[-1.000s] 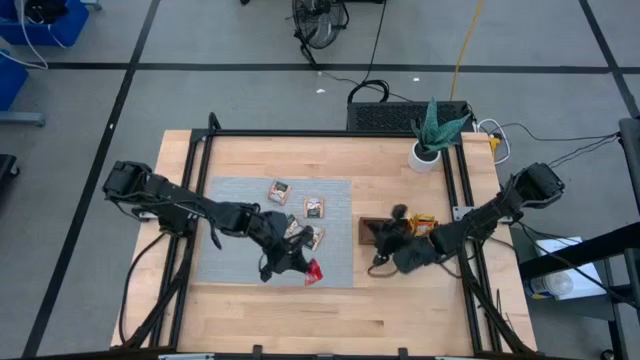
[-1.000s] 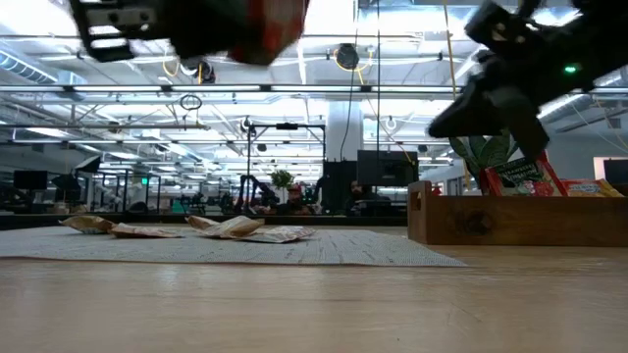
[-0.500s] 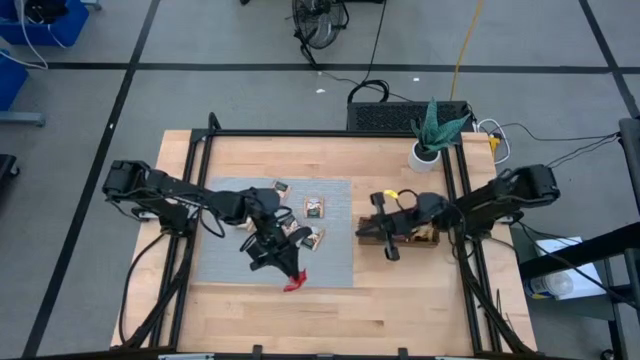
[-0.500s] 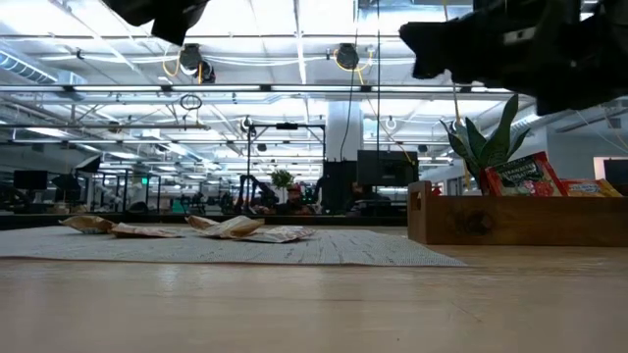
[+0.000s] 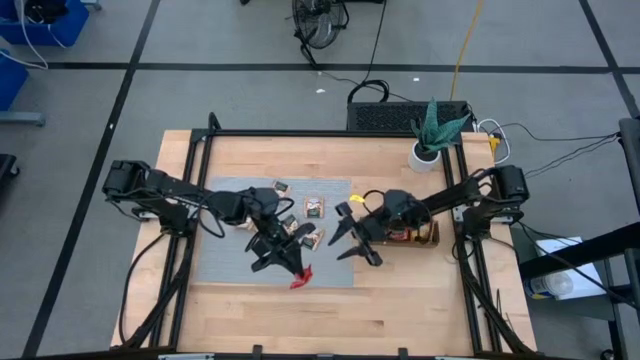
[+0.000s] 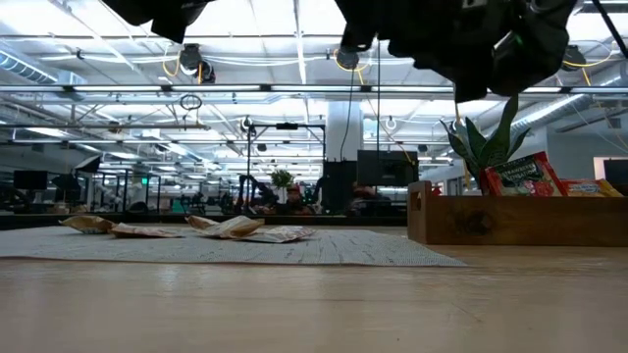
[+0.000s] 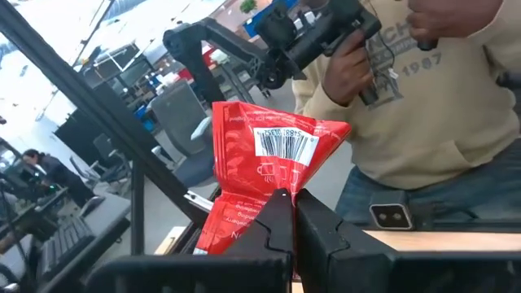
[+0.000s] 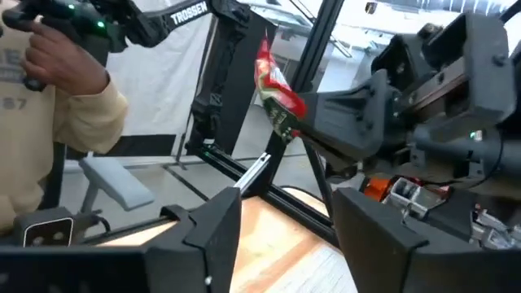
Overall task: Pick & Place Tea
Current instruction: Put the red tea bag into the middle section of the wooden organizer
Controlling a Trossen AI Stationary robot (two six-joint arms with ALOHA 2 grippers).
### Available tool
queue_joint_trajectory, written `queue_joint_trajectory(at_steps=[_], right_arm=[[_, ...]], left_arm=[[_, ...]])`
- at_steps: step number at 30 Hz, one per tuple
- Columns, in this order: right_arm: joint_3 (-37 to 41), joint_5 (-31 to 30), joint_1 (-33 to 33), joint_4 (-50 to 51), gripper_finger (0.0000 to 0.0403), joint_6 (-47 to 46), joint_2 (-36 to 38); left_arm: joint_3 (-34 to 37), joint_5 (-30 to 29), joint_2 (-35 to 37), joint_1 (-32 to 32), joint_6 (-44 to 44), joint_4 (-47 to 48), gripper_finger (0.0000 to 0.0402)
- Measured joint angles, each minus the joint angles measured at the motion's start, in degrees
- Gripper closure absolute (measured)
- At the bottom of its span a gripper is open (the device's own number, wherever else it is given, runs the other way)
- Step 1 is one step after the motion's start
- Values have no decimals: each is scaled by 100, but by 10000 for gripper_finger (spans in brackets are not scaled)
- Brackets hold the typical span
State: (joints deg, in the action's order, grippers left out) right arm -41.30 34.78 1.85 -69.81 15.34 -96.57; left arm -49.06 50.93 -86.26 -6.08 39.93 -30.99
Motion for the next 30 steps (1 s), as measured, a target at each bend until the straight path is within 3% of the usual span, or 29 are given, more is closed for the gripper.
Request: queue_joint_trajectory(at_steps=[3,7,15,19,25,30], right_arm=[[-149,18,0,-2,219,17,7],[-408,524,0,150,226,-103,19],[-908,669,4,2113,233,268,17],[-1030,-29,72,2628,234,833,20],[-1276,-754,355,3258,234,1916,22],[-1274,-1674,503,3580,234,2336,22]], left_arm=[[0,0,0,-27,-57,0,400],[0,0,0,-50,45,100,400],[-2,-219,2,-82,117,512,400],[-2,-775,2,-112,216,843,400],[-2,-418,5,-150,469,1108,400],[-2,-879,7,-163,492,1618,400]])
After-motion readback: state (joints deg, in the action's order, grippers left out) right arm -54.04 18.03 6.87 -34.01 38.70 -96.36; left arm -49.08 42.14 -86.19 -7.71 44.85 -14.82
